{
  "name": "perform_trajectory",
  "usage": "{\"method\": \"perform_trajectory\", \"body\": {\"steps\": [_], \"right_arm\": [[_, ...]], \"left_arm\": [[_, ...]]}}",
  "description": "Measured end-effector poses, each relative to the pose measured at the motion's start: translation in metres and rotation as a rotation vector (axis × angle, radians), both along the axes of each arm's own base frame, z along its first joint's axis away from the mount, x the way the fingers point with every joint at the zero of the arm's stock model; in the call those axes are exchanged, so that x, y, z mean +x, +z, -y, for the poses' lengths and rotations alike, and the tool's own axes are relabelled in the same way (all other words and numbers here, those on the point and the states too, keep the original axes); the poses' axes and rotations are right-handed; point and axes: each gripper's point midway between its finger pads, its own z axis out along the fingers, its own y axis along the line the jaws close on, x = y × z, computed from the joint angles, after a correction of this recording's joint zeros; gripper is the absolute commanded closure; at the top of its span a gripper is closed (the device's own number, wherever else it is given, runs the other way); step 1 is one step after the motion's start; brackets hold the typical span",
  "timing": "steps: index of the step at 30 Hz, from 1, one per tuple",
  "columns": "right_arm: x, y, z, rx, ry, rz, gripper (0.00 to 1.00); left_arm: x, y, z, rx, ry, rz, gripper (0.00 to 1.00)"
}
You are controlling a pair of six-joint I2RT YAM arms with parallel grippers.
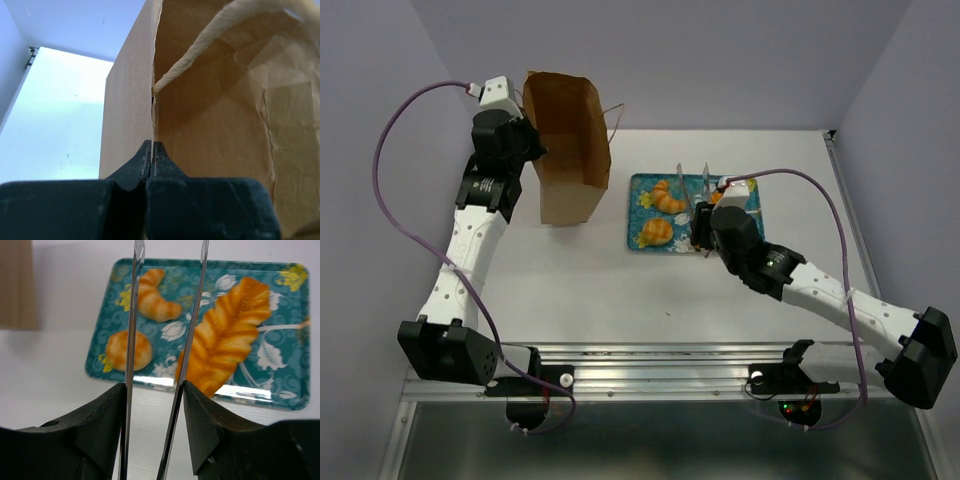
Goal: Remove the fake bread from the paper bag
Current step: Place the paper bag at the center of the board.
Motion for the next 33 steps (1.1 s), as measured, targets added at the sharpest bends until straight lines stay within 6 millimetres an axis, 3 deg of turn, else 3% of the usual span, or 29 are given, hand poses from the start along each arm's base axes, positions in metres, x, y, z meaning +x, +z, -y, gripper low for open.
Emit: {"method": "perform_trajectory", "body": {"steps": [6, 8, 12, 15, 20, 25, 33], "right_arm": [[0.048, 0.0, 0.078, 0.016, -0.243, -0.011, 0.46], [0.054, 0.003, 0.089, 0.016, -0.277, -0.01, 0.46], [0.069, 0.017, 0.107, 0.037, -0.327, 0.007, 0.46], [0.08, 0.027, 0.125, 0.052, -0.368, 0.021, 0.46], [0.093, 0.028, 0.148, 0.052, -0.415, 0.015, 0.46], [0.108, 0.006, 0.167, 0.043, -0.44, -0.047, 0.45], [0.125, -0.024, 0.208, 0.027, -0.513, -0.128, 0.45]], "left_arm": [[0.005, 0.007, -0.02, -0.143, -0.038, 0.025, 1.0], [0.008, 0.004, -0.03, -0.172, -0.033, 0.02, 1.0], [0.024, -0.017, -0.044, -0.222, -0.062, -0.023, 1.0], [0.04, -0.044, -0.053, -0.262, -0.083, -0.09, 0.99], [0.058, -0.074, -0.068, -0.318, -0.113, -0.162, 0.98], [0.061, -0.072, -0.075, -0.372, -0.169, -0.158, 0.98], [0.056, -0.048, -0.053, -0.436, -0.327, -0.111, 0.98]]}}
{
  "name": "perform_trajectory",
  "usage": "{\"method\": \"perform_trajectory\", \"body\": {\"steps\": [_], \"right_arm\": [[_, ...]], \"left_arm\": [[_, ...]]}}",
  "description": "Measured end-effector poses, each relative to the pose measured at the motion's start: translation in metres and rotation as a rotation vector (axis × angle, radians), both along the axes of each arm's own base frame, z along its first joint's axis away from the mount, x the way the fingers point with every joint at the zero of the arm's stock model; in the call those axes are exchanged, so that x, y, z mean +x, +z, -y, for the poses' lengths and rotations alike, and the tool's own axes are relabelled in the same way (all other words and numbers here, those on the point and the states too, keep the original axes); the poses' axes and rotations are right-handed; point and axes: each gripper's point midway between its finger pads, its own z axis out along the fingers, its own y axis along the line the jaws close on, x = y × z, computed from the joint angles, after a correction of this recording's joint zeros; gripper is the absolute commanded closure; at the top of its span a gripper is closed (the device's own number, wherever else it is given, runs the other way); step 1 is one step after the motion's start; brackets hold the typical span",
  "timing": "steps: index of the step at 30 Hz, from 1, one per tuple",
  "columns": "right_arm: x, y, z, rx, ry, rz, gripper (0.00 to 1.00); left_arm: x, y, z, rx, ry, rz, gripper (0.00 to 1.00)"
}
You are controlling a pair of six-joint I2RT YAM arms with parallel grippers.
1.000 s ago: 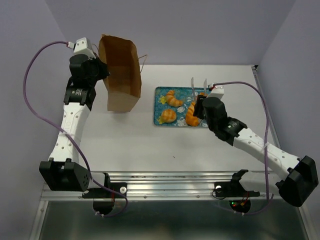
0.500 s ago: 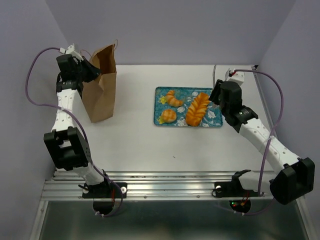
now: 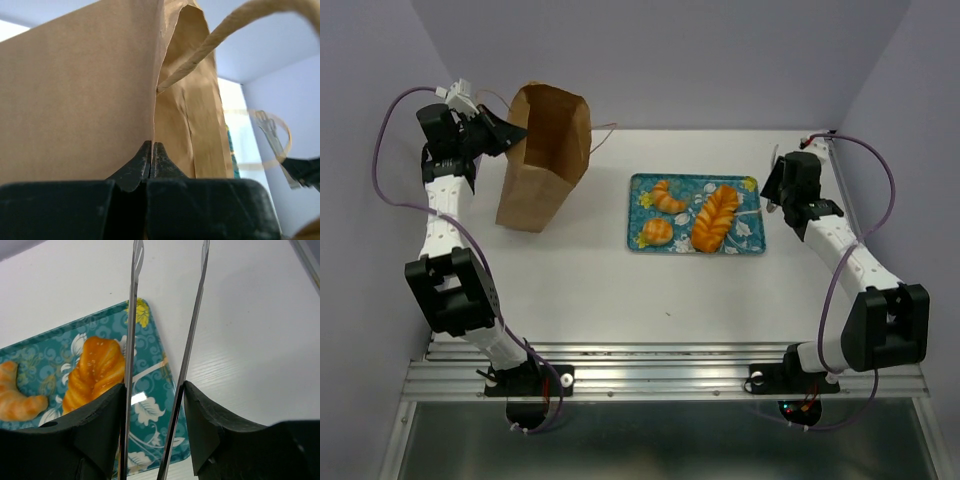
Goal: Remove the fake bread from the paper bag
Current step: Place the paper bag at the center of the board, then place the clamp at the center of the board.
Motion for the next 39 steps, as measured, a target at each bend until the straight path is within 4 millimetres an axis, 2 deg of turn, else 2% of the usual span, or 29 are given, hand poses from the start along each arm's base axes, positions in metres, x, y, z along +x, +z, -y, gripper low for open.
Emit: {"method": "perform_trajectory", "body": {"steps": [1, 5, 9, 16, 21, 24, 25, 27, 28, 29, 30, 31, 32, 33, 36, 37, 39], "right_arm": [[0.002, -0.002, 0.011, -0.006, -0.016, -0.005, 0.45], [0.009, -0.002, 0.03, -0.032, -0.02, 0.001, 0.45], [0.018, -0.003, 0.045, -0.058, 0.0, 0.015, 0.45], [0.031, -0.026, 0.057, -0.078, 0.032, -0.024, 0.42], [0.039, -0.04, 0.073, -0.079, 0.038, -0.037, 0.42], [0.042, -0.054, 0.086, -0.075, 0.033, -0.06, 0.42], [0.042, -0.058, 0.087, -0.074, 0.036, -0.069, 0.39], [0.044, -0.07, 0.091, -0.069, 0.041, -0.094, 0.39], [0.044, -0.077, 0.091, -0.065, 0.045, -0.108, 0.39], [0.045, -0.083, 0.091, -0.064, 0.051, -0.121, 0.38], [0.047, -0.088, 0.091, -0.062, 0.057, -0.133, 0.37], [0.048, -0.093, 0.091, -0.061, 0.06, -0.144, 0.36], [0.049, -0.097, 0.091, -0.06, 0.063, -0.15, 0.36], [0.051, -0.102, 0.091, -0.057, 0.067, -0.16, 0.35], [0.053, -0.112, 0.091, -0.053, 0.071, -0.176, 0.25], [0.053, -0.116, 0.092, -0.053, 0.071, -0.183, 0.16], [0.053, -0.122, 0.093, -0.053, 0.069, -0.197, 0.09]], "left_arm": [[-0.001, 0.006, 0.006, -0.014, -0.033, 0.022, 0.98], [-0.002, 0.022, 0.019, -0.033, -0.105, 0.088, 0.97], [-0.001, 0.025, 0.029, -0.08, -0.17, 0.105, 0.97], [0.021, 0.008, 0.028, -0.126, -0.19, 0.063, 0.92], [0.034, -0.022, 0.018, -0.1, -0.139, -0.009, 0.87], [0.04, -0.038, 0.012, -0.075, -0.105, -0.048, 0.79], [0.042, -0.04, 0.01, -0.066, -0.098, -0.056, 0.73], [0.046, -0.039, 0.006, -0.048, -0.085, -0.058, 0.68], [0.046, -0.038, 0.005, -0.039, -0.082, -0.059, 0.58], [0.047, -0.037, 0.004, -0.03, -0.078, -0.059, 0.43], [0.047, -0.036, 0.003, -0.02, -0.072, -0.057, 0.37], [0.048, -0.034, 0.001, -0.009, -0.068, -0.053, 0.2], [0.048, -0.034, 0.0, 0.003, -0.065, -0.051, 0.13], [0.049, -0.035, -0.002, 0.016, -0.057, -0.051, 0.01], [0.048, -0.038, -0.006, 0.033, -0.029, -0.072, 0.01], [0.046, -0.039, -0.008, 0.041, -0.018, -0.083, 0.01], [0.043, -0.036, -0.01, 0.056, -0.004, -0.087, 0.01]]}}
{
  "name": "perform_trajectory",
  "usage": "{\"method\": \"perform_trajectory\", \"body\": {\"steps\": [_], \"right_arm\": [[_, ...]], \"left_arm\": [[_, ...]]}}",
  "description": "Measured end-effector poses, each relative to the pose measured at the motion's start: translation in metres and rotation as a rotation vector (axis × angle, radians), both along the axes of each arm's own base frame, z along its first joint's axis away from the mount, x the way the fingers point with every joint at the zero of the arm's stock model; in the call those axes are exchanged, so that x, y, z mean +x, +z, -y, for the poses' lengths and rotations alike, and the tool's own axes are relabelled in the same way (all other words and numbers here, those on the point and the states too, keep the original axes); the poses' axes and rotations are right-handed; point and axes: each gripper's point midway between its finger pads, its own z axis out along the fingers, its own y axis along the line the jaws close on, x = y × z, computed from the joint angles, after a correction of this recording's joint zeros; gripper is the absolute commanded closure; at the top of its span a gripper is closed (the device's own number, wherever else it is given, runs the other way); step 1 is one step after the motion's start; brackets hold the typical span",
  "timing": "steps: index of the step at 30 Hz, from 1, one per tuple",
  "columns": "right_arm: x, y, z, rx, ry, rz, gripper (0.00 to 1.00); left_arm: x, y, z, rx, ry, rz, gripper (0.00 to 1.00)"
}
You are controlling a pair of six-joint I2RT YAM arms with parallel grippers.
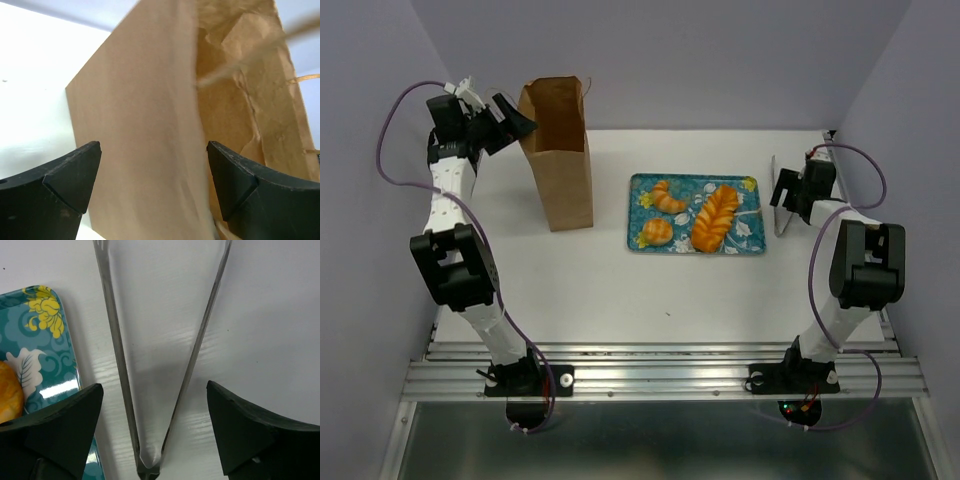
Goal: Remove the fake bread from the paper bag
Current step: Place the clamp at the center of the board, then reset both arms
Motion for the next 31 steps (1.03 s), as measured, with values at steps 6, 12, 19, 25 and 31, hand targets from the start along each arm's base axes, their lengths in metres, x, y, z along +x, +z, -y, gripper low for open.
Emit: {"method": "perform_trajectory", "body": {"steps": [6, 12, 19, 25, 31], "right_arm": [[0.0, 0.0, 0.004, -0.013, -0.017, 0.001, 0.0], [-0.002, 0.041, 0.004, -0.011, -0.035, 0.083, 0.0], [-0.029, 0.134, 0.01, 0.016, -0.159, 0.284, 0.0], [-0.075, 0.167, 0.017, 0.066, -0.311, 0.354, 0.0], [-0.107, 0.181, 0.018, 0.124, -0.396, 0.417, 0.0]], "left_arm": [[-0.018, 0.042, -0.001, 0.045, 0.029, 0.071, 0.01], [-0.05, 0.109, 0.005, 0.089, 0.047, 0.216, 0.01], [-0.095, 0.146, -0.005, 0.151, 0.201, 0.296, 0.01], [-0.166, 0.117, -0.029, 0.169, 0.463, 0.258, 0.01], [-0.197, 0.112, -0.044, 0.176, 0.604, 0.263, 0.01]]}}
